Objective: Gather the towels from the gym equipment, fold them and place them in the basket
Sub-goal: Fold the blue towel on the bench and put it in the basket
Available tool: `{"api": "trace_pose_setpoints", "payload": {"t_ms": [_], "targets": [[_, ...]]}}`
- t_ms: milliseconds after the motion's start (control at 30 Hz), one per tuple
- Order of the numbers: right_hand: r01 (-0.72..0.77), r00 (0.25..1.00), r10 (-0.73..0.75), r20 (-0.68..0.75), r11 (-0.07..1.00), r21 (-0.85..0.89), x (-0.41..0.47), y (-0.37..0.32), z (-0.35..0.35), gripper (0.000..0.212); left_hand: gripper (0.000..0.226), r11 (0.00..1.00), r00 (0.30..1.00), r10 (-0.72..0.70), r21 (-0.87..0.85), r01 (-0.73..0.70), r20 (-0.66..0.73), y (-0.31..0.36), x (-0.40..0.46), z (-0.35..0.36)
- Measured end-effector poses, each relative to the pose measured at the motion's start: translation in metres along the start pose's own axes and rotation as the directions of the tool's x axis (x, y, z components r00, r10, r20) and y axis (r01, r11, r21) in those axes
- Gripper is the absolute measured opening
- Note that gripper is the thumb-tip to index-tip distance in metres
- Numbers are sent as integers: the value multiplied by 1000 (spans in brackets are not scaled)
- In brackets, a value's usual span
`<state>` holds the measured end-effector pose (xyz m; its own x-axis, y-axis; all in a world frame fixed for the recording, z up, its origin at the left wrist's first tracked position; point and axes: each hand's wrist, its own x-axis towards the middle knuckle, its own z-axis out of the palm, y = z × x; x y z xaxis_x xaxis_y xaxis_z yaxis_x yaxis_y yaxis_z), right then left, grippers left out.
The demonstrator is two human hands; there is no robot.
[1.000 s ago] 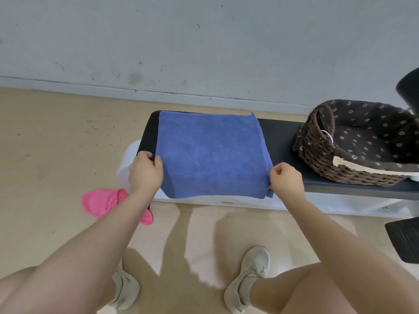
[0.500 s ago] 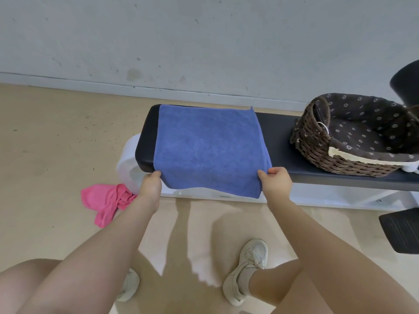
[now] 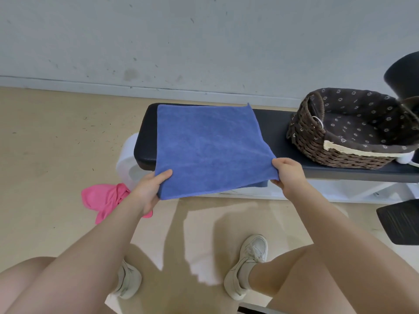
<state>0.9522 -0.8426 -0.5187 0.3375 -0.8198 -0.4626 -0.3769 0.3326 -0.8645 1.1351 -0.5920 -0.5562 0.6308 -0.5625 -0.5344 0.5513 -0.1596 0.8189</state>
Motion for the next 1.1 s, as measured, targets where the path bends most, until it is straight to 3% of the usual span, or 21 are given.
{"api": "trace_pose_setpoints", "payload": {"t_ms": [167,333,467,600,733,833,967,1033,1100], "targets": [[-64,996,60,-72,997,-49,7,7,2,27,21,1000,1000,12,-9,-12,18,4,-5,2],[-68,989,35,-142,969,-236,5,13,9,26,25,1000,999,-16,14,16,-32,8,-6,3],[-159,987,157,-26,977,-144,-2,23,11,40,27,990,989,-136,37,139,-56,10,-6,1],[-206,977,208,55,978,-35,-6,23,8,39,24,976,975,-219,-25,218,-44,15,-9,1],[-140,989,143,41,988,-72,-9,19,9,32,23,981,985,-172,-92,171,-8,20,-16,1],[-44,999,46,10,994,-104,-11,14,8,17,25,986,990,-129,-109,123,-56,19,-19,2],[14,991,-6,137,998,-63,-19,13,2,41,26,987,984,-138,-103,127,-113,16,-21,4],[-6,968,5,253,1000,3,-24,12,-3,42,26,993,992,-106,-63,102,-72,16,-24,2],[10,962,0,272,999,-34,-28,11,-8,44,25,996,994,-79,-46,76,-70,15,-25,1]]}}
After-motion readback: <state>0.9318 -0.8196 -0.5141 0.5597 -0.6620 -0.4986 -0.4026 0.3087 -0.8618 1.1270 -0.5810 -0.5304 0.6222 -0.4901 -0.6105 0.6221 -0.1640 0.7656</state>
